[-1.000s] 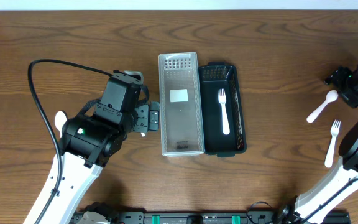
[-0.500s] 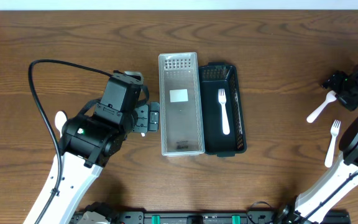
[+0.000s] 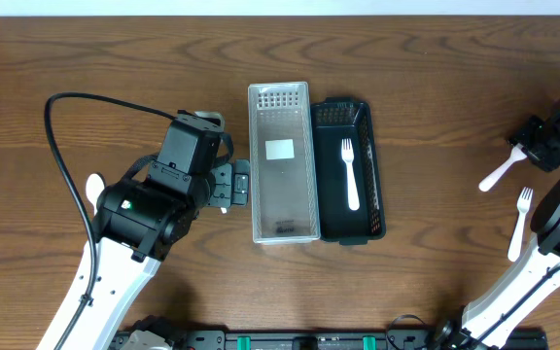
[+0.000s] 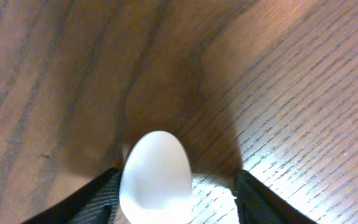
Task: Pack container
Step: 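Move the right gripper to a white spoon and grasp it, then carry the spoon into the black basket and open the right gripper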
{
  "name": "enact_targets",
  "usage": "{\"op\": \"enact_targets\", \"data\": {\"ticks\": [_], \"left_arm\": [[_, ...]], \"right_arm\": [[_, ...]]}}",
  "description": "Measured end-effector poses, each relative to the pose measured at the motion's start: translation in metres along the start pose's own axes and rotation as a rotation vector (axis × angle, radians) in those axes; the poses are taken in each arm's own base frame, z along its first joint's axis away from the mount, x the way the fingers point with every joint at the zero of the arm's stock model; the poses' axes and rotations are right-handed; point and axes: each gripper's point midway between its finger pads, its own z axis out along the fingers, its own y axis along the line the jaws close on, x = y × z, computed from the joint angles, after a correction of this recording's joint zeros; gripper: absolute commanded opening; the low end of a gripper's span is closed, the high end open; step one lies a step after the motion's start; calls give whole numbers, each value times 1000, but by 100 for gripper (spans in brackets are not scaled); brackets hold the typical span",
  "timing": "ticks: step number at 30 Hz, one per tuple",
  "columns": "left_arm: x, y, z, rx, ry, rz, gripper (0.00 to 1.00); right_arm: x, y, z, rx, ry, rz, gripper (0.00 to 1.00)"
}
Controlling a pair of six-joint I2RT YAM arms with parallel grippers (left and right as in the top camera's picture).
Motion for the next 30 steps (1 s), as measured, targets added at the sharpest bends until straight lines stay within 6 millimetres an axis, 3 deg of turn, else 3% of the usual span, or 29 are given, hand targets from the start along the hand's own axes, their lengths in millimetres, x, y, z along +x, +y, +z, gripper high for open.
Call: {"op": "enact_targets", "data": {"ticks": [4, 14, 20, 26, 30], "left_arm": [[0, 0, 0, 0, 0, 0, 98], [0, 0, 0, 0, 0, 0, 98], [0, 0, 0, 0, 0, 0, 98], [0, 0, 0, 0, 0, 0, 98], [0, 0, 0, 0, 1, 0, 98]], "right_arm": [[1, -1, 0, 2, 6, -7, 39], [2, 0, 0, 7, 11, -8, 30], [5, 6, -1, 6, 15, -24, 16], [19, 18, -4, 8, 51, -60, 15], [36, 42, -18, -16, 76, -113, 15]]}}
